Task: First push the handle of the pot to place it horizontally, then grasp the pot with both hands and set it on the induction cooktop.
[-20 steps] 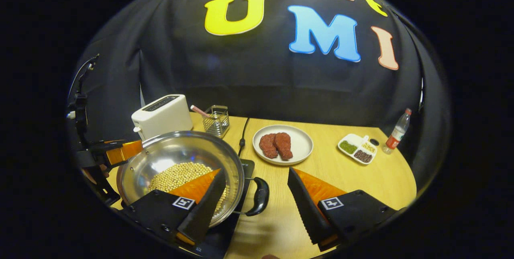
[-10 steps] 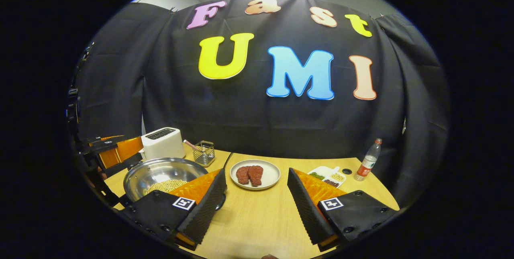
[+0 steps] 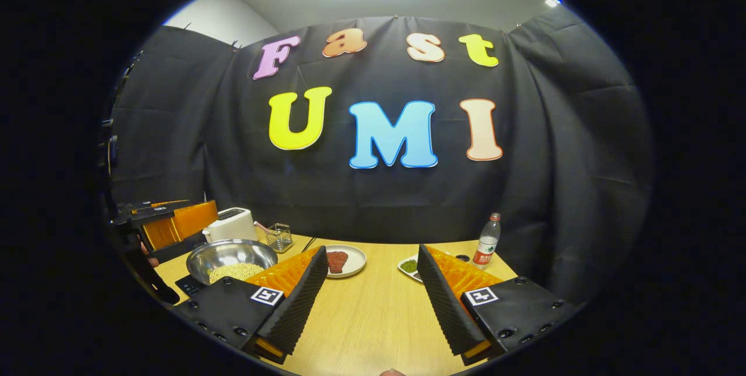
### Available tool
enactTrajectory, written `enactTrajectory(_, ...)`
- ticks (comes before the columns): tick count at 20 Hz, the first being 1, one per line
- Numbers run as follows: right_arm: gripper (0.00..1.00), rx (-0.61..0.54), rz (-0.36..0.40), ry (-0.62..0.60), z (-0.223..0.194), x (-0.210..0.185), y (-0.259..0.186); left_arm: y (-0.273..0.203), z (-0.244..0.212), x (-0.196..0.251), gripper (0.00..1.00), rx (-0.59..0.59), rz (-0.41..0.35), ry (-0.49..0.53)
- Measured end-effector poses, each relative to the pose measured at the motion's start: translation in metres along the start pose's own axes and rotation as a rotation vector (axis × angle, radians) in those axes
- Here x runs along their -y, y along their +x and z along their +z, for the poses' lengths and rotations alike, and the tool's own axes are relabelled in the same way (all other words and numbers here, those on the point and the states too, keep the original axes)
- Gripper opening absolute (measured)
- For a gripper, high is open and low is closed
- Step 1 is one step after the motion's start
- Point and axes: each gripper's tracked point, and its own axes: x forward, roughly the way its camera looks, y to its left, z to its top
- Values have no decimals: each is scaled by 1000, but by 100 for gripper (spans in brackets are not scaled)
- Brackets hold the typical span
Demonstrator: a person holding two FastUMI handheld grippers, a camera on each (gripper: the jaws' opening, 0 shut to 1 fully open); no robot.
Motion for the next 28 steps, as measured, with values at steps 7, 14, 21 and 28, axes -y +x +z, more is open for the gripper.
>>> enactTrajectory(7,94,72,2,13,17,38,-60,-62,42,57,80,68,-24,38)
enactTrajectory(14,96,122,-51,-10,36,42,-102,-111,57,52,80,86,-57,62)
enactTrajectory(21,96,144,-93,-6,38,27,-126,-133,71,33,80,118,-76,74)
enactTrajectory(28,96,150,-117,-5,37,19,-142,-144,70,24,83,121,-73,60)
